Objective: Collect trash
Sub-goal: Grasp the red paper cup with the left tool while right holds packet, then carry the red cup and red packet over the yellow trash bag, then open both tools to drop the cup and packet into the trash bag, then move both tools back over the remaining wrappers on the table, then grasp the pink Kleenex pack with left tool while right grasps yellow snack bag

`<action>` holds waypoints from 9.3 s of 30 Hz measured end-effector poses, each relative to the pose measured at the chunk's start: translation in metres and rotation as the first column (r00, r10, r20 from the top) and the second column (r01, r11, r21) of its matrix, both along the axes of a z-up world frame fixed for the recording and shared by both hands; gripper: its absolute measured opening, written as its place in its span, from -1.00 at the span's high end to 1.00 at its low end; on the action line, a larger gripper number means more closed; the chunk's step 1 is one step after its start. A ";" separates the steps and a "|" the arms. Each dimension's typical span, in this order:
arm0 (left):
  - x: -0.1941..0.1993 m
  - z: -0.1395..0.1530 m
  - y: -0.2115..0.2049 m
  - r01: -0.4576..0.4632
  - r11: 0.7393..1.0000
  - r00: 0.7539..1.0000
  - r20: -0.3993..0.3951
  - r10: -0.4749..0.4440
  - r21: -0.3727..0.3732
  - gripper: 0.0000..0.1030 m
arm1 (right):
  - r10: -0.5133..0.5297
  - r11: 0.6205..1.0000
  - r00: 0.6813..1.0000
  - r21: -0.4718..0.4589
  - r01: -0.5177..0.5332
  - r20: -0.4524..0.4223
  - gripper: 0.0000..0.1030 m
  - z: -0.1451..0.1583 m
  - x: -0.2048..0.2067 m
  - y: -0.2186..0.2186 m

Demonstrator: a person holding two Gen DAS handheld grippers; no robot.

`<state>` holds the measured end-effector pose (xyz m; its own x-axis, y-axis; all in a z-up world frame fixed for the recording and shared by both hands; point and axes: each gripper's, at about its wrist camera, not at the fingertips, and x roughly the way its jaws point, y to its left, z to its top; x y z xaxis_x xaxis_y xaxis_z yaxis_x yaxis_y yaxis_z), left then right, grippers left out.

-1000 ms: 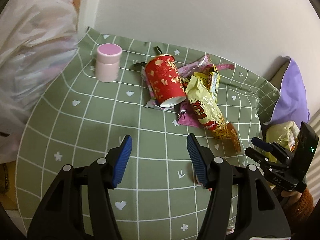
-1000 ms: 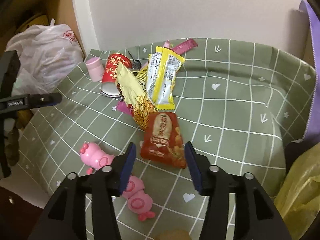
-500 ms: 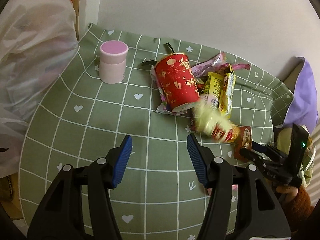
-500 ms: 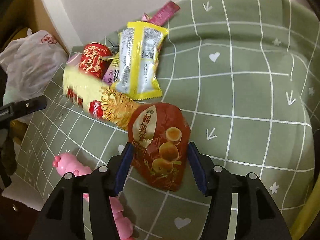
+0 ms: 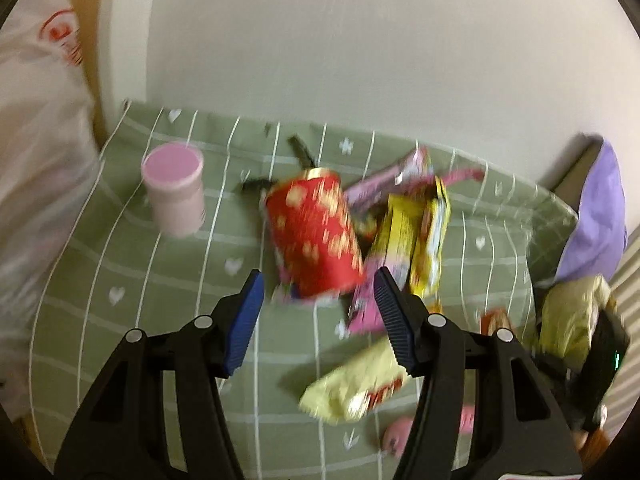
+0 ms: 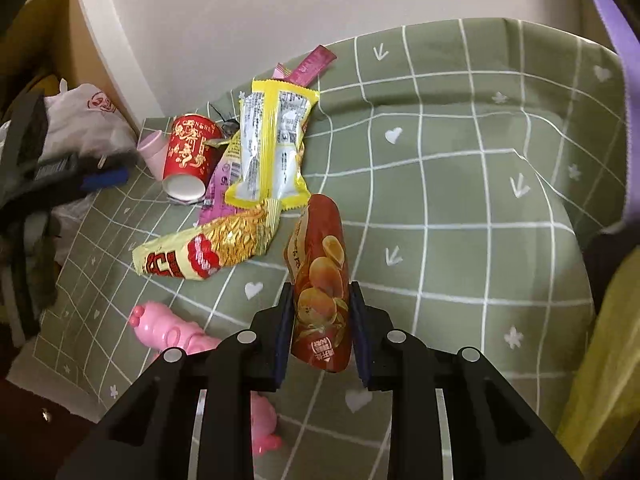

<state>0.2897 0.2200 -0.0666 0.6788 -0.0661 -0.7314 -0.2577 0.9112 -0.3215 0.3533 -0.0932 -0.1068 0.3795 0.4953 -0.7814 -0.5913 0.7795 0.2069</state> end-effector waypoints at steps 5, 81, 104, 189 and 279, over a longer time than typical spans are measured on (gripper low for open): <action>0.029 -0.016 -0.004 -0.066 0.997 0.998 -0.012 0.066 -0.027 -0.05 | -0.050 0.999 0.999 0.011 0.050 -0.005 0.50 0.001 -0.012 -0.020; -0.080 0.070 -0.050 0.114 0.989 0.989 0.087 -0.122 0.090 0.03 | -0.114 0.991 0.976 0.087 0.099 0.188 0.50 0.090 -0.077 -0.074; 0.008 0.175 -0.275 0.645 0.758 0.690 0.355 -0.631 0.096 0.02 | -0.473 0.872 0.779 0.094 0.480 0.412 0.50 0.191 -0.108 -0.242; -0.052 0.023 -0.025 0.106 0.994 0.991 0.088 -0.104 -0.015 -0.18 | -0.313 0.941 0.907 -0.036 0.336 0.282 -0.06 0.126 -0.064 -0.110; -0.103 -0.023 -0.014 0.025 0.999 0.989 -0.143 -0.030 -0.036 0.90 | 0.211 0.968 0.977 -0.128 -0.214 -0.034 0.45 0.006 -0.004 0.039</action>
<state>0.1864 0.2062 -0.0899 0.5642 -0.1096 -0.8184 -0.2787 0.9077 -0.3137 0.3496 -0.0542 -0.1005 0.2605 0.4564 -0.8508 -0.7430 0.6575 0.1252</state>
